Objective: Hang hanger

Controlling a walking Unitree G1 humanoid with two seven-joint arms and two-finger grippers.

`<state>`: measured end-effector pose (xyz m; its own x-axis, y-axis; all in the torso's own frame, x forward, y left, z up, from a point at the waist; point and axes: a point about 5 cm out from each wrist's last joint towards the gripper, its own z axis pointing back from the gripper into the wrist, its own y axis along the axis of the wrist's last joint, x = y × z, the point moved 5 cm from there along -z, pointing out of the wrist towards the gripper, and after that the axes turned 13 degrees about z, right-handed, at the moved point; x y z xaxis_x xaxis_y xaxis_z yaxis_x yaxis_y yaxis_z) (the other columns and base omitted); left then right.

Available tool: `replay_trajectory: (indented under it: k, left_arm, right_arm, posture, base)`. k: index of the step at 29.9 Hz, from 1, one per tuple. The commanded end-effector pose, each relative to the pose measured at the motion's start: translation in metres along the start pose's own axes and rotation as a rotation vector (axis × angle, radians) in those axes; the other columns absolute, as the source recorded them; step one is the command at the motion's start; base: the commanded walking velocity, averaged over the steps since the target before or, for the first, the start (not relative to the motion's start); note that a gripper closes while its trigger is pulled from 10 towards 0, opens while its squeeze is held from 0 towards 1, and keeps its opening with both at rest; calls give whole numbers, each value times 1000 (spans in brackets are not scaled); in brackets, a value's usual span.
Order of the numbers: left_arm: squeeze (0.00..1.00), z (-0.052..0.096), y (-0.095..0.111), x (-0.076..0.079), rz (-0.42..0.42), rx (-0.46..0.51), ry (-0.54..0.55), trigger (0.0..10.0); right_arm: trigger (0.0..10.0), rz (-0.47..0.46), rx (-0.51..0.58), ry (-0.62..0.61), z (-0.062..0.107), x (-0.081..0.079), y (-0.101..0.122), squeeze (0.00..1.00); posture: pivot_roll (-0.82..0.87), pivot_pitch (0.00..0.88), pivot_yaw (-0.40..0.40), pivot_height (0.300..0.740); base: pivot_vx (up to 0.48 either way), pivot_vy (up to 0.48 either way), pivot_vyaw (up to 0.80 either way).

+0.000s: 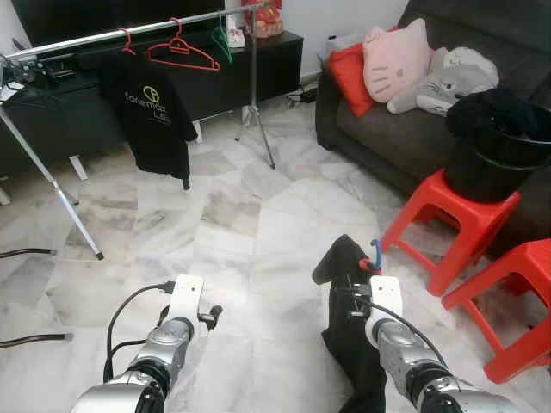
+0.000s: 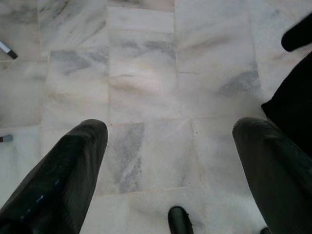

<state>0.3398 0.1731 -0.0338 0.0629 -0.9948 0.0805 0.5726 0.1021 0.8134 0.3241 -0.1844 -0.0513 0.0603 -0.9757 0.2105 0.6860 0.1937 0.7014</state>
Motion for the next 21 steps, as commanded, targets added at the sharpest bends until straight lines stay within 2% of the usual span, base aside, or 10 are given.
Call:
replay_trajectory:
  k: [1,3,5,15,21]
  left_arm:
    - [0,1,-4,-1,31,6,19,10000]
    - [0,2,-8,-1,82,0,43,10000]
    - [0,2,-10,-1,95,-4,48,10000]
    - [0,2,-15,5,77,-20,34,10000]
    - [0,0,-8,7,78,-16,34,10000]
  right_arm:
    - [10000,-15,15,-19,0,4,2,0]
    - [10000,-21,3,-27,0,7,-1,0]
    - [10000,-19,-5,-30,0,8,-3,0]
    - [10000,-4,-20,-33,1,12,-9,0]
    - [10000,-29,-5,-51,0,16,-1,0]
  posture:
    - [-41,0,-55,740]
    - [-41,0,-63,740]
    - [-46,0,-65,740]
    - [-61,0,-72,740]
    - [-77,0,-74,740]
  base:
    - [0,0,0]
    - [0,0,0]
    - [0,0,0]
    - [0,0,0]
    - [0,0,0]
